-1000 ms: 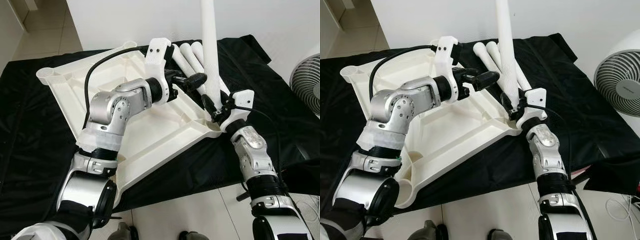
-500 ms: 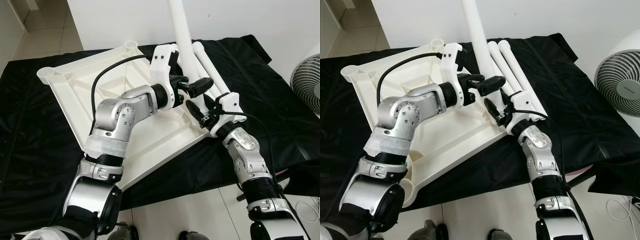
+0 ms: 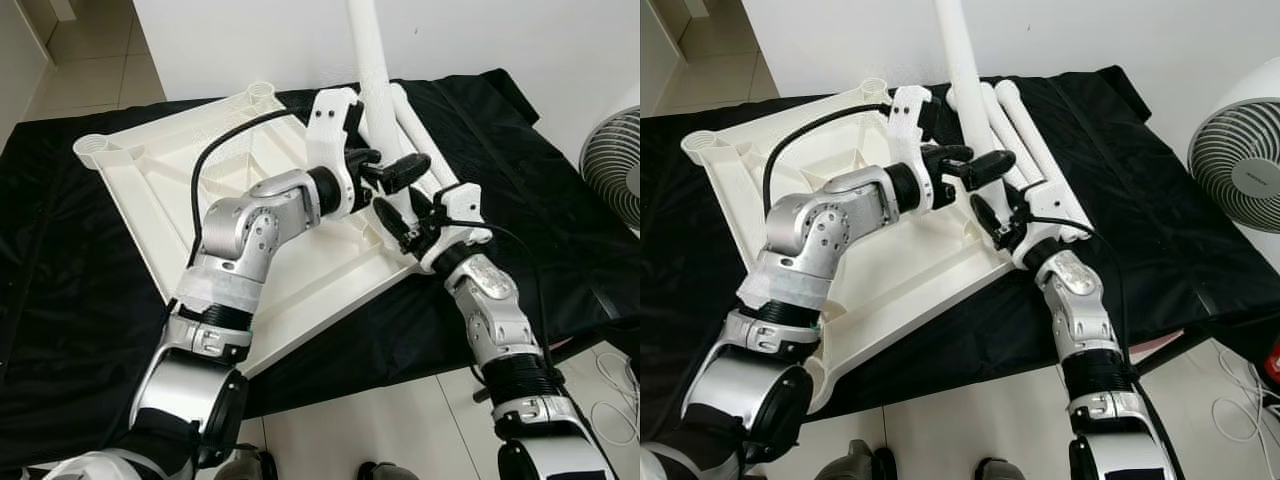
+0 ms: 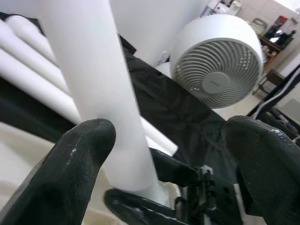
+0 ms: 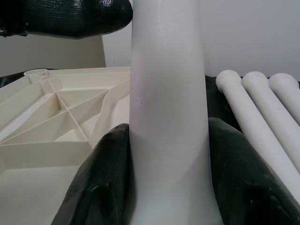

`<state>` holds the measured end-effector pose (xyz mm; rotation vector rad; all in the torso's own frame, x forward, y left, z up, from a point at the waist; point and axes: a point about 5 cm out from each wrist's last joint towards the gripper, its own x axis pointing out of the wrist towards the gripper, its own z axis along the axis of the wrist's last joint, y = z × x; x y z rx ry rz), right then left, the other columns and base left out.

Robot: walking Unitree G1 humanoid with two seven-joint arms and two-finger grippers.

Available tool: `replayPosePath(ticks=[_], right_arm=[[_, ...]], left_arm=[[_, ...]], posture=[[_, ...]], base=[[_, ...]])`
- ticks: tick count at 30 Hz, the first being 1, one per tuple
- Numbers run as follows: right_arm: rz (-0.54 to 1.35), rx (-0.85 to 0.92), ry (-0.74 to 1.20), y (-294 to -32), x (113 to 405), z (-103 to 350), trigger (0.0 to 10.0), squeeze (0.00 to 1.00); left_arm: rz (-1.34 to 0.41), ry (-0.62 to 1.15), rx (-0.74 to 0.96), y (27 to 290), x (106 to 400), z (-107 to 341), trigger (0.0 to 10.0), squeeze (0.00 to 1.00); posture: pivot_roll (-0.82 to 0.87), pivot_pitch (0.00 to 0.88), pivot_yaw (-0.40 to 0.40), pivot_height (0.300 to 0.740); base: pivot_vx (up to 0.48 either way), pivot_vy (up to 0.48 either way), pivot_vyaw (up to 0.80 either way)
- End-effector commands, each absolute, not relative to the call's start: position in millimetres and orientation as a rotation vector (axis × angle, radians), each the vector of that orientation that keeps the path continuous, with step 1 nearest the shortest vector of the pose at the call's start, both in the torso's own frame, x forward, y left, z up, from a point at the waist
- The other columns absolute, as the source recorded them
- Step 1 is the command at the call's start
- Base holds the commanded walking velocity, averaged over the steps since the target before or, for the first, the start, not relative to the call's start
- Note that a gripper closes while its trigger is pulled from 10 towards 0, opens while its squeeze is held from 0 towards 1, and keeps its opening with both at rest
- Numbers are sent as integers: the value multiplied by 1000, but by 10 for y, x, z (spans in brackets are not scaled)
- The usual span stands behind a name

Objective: Building children table

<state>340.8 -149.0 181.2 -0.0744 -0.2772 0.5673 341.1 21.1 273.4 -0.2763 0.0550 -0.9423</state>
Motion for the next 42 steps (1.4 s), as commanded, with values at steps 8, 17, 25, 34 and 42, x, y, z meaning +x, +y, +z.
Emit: replayPosePath(ticks=[8,17,25,34,42], right_arm=[[607,-88,-329,-1392,3368,1872,10000,0],[659,-91,-315,-1331,3340,1834,10000,0],[728,-112,-285,-1260,3295,1766,10000,0],[714,-126,-281,-1279,3297,1750,10000,0],[711,-134,-286,-1291,3296,1783,10000,0]], left_arm=[[-852,36,-230,347,3478,2762,10000,0],[-820,25,-225,424,3529,2766,10000,0],[-879,7,-300,316,3498,2878,10000,0],[-945,5,-464,269,3445,3004,0,0],[-972,-8,-471,236,3404,3045,0,0]], posture=[[-118,69,46,740],[-114,58,42,740],[-113,61,41,740],[-101,75,44,740],[-97,83,41,740]], base=[[0,0,0],[0,0,0],[0,0,0],[0,0,0],[0,0,0]])
